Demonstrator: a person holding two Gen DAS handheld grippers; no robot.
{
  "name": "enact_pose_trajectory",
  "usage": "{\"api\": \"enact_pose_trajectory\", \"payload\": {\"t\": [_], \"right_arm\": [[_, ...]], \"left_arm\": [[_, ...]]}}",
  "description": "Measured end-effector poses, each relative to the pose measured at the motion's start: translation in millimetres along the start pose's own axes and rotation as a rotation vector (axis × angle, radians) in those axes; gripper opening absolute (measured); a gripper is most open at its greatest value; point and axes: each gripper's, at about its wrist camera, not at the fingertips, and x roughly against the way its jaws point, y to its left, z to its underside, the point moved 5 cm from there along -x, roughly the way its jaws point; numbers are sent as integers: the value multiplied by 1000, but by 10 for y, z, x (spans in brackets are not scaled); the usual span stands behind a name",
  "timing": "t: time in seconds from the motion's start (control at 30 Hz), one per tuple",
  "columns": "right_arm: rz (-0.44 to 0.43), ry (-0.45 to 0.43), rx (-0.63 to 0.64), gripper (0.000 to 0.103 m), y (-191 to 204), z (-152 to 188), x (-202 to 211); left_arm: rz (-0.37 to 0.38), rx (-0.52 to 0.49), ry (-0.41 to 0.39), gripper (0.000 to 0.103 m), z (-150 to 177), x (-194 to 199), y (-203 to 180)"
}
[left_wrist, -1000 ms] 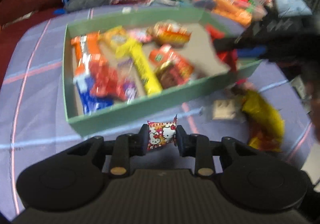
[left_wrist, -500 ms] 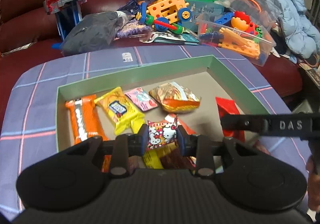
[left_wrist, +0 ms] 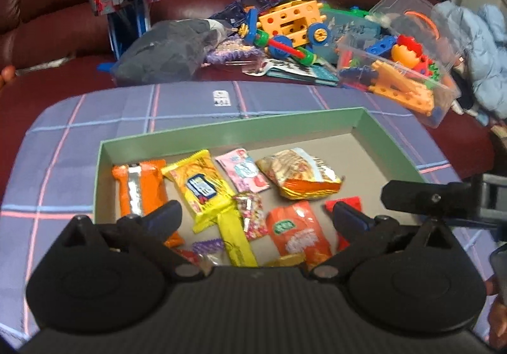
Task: Organize snacks
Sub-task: 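Lower the floral candy and red packet into the tray and open both tools, then move both tools toward the yellow WINSUN bag beside the tray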
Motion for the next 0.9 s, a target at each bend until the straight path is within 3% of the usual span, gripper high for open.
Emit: {"api": "enact_pose_trajectory", "payload": {"t": [0.23, 0.5, 0.63, 0.9], "right_arm": [[-18, 6, -38, 103, -12, 98, 254], [-5, -82, -47, 103, -241, 242, 799], [60, -130, -12, 103, -431, 369, 1061], [110, -68, -134, 103, -915, 700, 1291]], "left_arm": [[84, -3, -16, 103, 166, 274, -151], [167, -66, 68, 103, 448, 474, -517], [165, -85, 113, 103, 606, 481, -696], [247, -237, 176, 103, 993, 597, -1037]]}}
